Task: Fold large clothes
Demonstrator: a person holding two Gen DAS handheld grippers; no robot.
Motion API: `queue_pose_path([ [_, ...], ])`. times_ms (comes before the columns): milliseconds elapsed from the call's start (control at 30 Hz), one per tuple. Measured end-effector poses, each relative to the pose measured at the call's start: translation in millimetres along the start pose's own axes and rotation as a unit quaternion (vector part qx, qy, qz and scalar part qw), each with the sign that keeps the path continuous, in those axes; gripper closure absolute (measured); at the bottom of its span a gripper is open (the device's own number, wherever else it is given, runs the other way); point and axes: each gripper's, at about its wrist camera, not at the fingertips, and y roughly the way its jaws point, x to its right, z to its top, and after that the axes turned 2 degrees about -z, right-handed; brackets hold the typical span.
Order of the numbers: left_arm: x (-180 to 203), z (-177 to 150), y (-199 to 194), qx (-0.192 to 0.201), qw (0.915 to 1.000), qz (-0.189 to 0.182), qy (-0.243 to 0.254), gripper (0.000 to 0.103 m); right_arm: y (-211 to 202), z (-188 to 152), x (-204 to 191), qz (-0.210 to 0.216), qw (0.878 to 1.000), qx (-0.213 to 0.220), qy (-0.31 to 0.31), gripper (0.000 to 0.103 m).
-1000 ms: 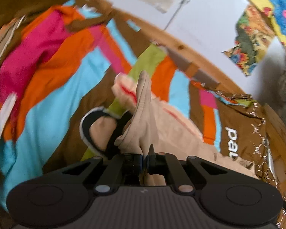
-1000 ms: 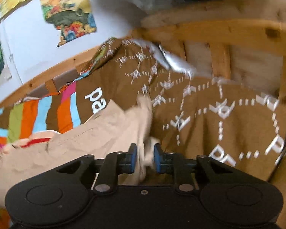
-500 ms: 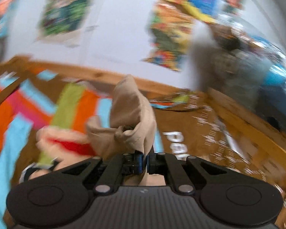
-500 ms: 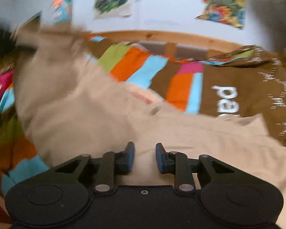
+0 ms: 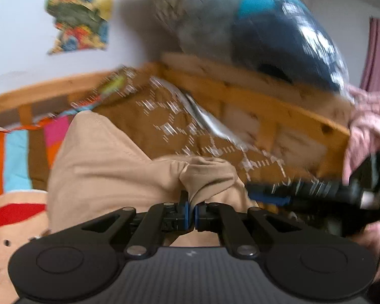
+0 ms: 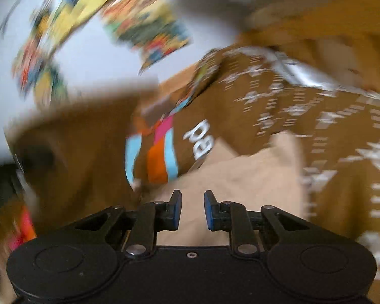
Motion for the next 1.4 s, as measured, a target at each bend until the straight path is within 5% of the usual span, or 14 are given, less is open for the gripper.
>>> queue_pose_path([
  [67, 8, -7, 12, -0.013, 0.9999, -0.006, 0.005, 0.100, -16, 9, 26, 0.035, 0.996, 0.012, 0.075, 0.075],
  [167, 18, -17, 16, -0.010, 0.9999, -0.006, 0.009, 0.100, -27, 16, 54, 0.065, 0.986, 0.006, 0.154, 0.053],
  [433, 6, -17, 4, 0.015, 0.9996, -0.005, -0.025, 0.100, -8, 10, 68, 0.123, 0.960, -0.094, 0.235, 0.052],
  [600, 10, -27, -2, 0.007, 0.9999, -0.010, -0.011, 0.100, -2, 12, 74, 0.163, 0.930, -0.090, 0.317, 0.018],
  [767, 8, -32, -8, 0.009, 0.9998, 0.003, -0.017, 0.100, 27, 29, 60, 0.105, 0.939, -0.088, 0.314, 0.022],
  [833, 4, -33, -10, 0.011, 0.9995, 0.003, -0.029, 0.100, 36, 33, 50, 0.099, 0.946, -0.099, 0.291, 0.030],
  [967, 1, -35, -9, 0.014, 0.9996, -0.003, -0.025, 0.100, 26, 32, 41, 0.099, 0.952, -0.130, 0.259, 0.031],
  [1267, -2, -40, -16, 0.013, 0.9996, -0.023, -0.010, 0.100, 4, -13, 68, 0.110, 0.892, -0.169, 0.405, 0.023],
  [1333, -1, -39, -16, 0.009, 0.9995, -0.029, -0.003, 0.100, 15, -9, 64, 0.111, 0.895, -0.146, 0.407, 0.028],
  [1400, 5, -37, -12, 0.007, 0.9991, -0.041, 0.008, 0.100, 24, 6, 53, 0.072, 0.921, -0.122, 0.364, 0.060],
])
